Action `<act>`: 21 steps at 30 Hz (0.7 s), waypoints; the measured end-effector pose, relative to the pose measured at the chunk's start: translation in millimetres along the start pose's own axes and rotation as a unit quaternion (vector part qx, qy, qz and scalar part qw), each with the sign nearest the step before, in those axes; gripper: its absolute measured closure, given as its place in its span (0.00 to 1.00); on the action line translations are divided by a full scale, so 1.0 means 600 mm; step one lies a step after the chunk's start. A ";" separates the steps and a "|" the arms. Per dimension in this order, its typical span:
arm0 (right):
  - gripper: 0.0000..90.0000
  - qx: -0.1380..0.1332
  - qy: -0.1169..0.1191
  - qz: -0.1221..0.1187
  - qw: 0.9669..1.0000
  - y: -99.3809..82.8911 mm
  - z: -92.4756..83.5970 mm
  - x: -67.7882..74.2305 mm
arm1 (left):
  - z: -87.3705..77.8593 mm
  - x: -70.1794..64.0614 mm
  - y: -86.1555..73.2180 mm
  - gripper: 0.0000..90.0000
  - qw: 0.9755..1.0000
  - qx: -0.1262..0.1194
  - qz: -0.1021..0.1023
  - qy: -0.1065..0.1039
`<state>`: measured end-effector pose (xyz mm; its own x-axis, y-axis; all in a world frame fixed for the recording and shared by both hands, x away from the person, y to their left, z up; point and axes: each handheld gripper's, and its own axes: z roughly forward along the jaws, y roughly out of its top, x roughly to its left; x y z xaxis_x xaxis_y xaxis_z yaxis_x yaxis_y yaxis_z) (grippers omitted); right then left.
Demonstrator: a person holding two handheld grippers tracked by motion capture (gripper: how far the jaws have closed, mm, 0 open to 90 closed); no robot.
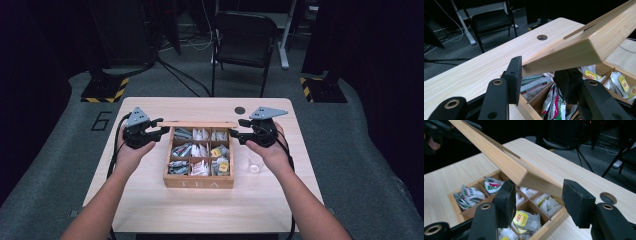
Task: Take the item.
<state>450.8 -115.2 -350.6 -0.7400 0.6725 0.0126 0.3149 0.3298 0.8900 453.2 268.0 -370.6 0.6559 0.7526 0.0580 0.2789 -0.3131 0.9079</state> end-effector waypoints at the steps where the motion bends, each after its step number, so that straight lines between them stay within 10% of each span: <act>1: 0.49 0.003 -0.002 -0.003 1.000 -0.001 0.002 -0.002 | 0.001 0.000 0.001 0.65 1.000 -0.002 -0.003 0.000; 21: 0.54 0.011 -0.029 0.007 0.999 0.017 0.046 -0.029 | 0.012 0.024 0.027 0.66 1.000 -0.006 -0.018 -0.007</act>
<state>483.2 -105.5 -354.4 -0.6992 0.7150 -0.0015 0.3394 0.3338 0.8794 472.3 269.6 -357.8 0.6548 0.7555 0.0199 0.2938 -0.2787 0.9143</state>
